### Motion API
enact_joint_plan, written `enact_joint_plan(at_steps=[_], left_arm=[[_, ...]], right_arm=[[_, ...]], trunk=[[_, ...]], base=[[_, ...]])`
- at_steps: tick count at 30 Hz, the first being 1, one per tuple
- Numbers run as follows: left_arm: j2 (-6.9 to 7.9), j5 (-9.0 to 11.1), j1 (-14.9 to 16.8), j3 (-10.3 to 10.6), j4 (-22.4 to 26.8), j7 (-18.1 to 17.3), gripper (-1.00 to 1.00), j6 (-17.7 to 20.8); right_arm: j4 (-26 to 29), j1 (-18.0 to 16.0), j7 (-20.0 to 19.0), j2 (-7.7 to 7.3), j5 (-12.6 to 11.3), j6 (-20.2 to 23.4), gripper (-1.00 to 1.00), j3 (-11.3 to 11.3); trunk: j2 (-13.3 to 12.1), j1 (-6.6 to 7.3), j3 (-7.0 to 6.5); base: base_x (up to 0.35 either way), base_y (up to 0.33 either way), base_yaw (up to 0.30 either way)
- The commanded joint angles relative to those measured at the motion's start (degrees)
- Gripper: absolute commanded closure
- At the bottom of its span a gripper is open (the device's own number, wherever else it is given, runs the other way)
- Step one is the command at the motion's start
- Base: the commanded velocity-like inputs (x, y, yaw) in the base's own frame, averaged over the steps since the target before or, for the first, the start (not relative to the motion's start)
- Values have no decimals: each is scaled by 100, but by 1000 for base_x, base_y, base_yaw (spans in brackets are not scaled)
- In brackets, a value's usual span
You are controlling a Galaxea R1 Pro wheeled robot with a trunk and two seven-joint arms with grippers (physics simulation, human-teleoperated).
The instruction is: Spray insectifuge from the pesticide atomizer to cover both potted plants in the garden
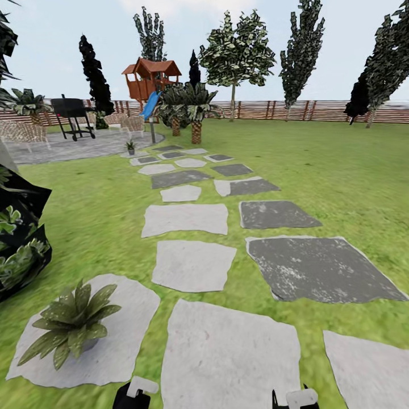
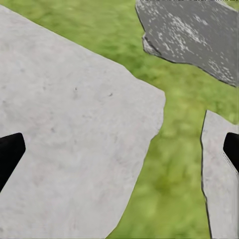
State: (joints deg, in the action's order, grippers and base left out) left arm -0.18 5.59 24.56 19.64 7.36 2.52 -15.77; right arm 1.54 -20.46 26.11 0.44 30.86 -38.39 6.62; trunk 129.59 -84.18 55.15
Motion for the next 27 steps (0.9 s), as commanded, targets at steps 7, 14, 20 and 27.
enact_joint_plan(at_steps=[7,14,20,27], left_arm=[[1,56,4,49,-7,20,100,-23],[0,56,4,49,-7,20,100,-23],[0,56,4,51,-7,20,100,-23],[0,56,4,51,-37,20,100,-23]], right_arm=[[-5,-2,19,34,61,-11,-100,45],[-5,5,17,298,61,-11,-100,50],[-8,7,16,281,63,-11,-100,50],[-6,7,16,281,64,-11,-100,50]], trunk=[[2,-2,5],[2,-2,5],[2,-2,5],[2,-2,5]], base=[[333,-80,0],[333,-85,0],[309,-158,0],[307,-162,0]])
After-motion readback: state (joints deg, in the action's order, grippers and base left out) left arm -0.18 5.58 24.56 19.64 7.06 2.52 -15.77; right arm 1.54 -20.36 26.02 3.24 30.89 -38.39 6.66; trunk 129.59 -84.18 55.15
